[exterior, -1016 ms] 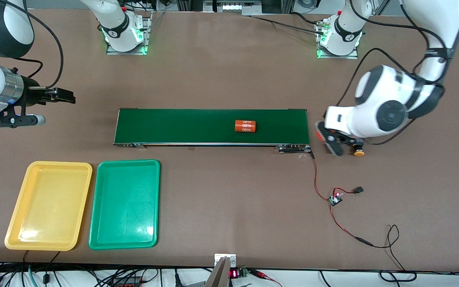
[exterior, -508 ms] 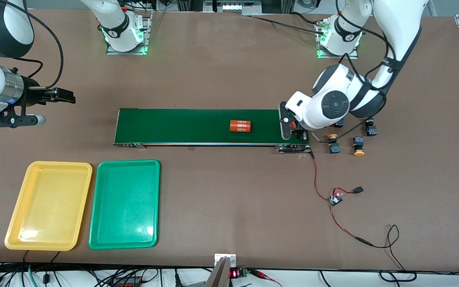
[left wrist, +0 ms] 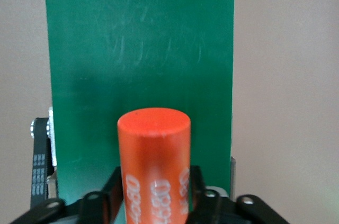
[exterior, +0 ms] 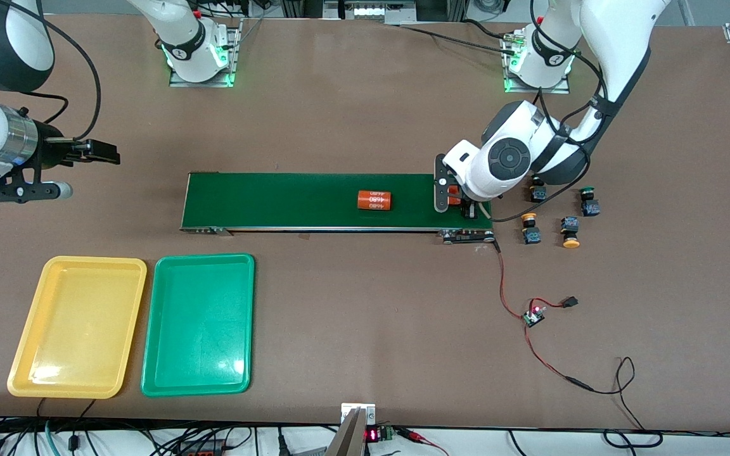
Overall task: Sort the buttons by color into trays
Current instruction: 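Place the second orange cylinder on the conveyor belt with the left gripper, then grasp a black push button with the left gripper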
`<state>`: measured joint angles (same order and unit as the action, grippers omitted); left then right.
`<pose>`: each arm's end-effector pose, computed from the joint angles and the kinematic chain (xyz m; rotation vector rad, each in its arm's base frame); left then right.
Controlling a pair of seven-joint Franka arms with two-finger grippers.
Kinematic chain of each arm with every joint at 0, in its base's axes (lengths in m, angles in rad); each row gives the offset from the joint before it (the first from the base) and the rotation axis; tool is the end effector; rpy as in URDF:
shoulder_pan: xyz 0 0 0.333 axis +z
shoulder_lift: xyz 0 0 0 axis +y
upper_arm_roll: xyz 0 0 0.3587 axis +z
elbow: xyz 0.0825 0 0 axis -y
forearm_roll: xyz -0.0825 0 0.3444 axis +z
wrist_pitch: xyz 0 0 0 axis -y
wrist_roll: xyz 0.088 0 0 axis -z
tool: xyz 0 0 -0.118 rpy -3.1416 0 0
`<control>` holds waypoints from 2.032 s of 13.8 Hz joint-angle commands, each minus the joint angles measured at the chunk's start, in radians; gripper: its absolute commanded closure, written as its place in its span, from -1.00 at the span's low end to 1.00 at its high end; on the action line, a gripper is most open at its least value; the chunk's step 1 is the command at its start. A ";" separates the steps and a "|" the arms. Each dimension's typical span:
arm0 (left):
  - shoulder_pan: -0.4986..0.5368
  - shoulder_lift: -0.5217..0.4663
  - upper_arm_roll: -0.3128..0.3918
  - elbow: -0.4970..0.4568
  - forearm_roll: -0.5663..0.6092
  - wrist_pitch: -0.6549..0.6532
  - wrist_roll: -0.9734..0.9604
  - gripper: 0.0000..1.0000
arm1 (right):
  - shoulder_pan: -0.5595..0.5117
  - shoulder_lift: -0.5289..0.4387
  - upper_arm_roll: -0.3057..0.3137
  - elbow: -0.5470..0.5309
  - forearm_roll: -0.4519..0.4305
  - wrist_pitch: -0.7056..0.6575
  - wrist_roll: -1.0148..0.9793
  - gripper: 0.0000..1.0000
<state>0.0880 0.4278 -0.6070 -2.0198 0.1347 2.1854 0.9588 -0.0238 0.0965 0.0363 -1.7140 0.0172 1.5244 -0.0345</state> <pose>0.5031 -0.2569 0.3149 2.1191 -2.0655 -0.2122 0.5219 0.0078 0.5425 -3.0853 -0.0704 0.4440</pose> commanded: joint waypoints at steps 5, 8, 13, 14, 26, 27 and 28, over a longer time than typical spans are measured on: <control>0.053 -0.099 0.007 0.084 0.003 -0.169 -0.056 -1.00 | -0.004 -0.003 0.000 0.002 0.015 -0.012 0.011 -1.00; 0.055 -0.112 0.093 0.134 0.000 -0.271 -0.259 -1.00 | -0.004 -0.003 0.000 0.002 0.015 -0.012 0.011 -1.00; 0.053 -0.127 0.291 0.158 -0.097 -0.292 -0.518 -1.00 | -0.002 -0.001 0.000 0.002 0.015 -0.021 0.005 -1.00; 0.053 -0.121 0.321 0.153 -0.113 -0.292 -0.572 -1.00 | -0.001 -0.001 0.000 0.002 0.015 -0.020 0.005 -1.00; 0.009 0.043 0.363 -0.025 -0.124 0.092 -1.120 -1.00 | -0.001 0.002 0.000 0.002 0.015 -0.021 0.004 -1.00; 0.009 0.051 0.377 -0.027 -0.124 0.112 -1.120 -1.00 | -0.001 0.002 0.000 0.002 0.015 -0.021 0.004 -1.00; 0.009 0.063 0.383 -0.027 -0.122 0.131 -1.120 -1.00 | -0.001 0.002 0.000 0.002 0.015 -0.023 0.004 -1.00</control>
<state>0.1030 0.4960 -0.2455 -2.0341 0.0166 2.2836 -0.1552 -0.0236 0.0997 0.0361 -1.7142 0.0172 1.5141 -0.0345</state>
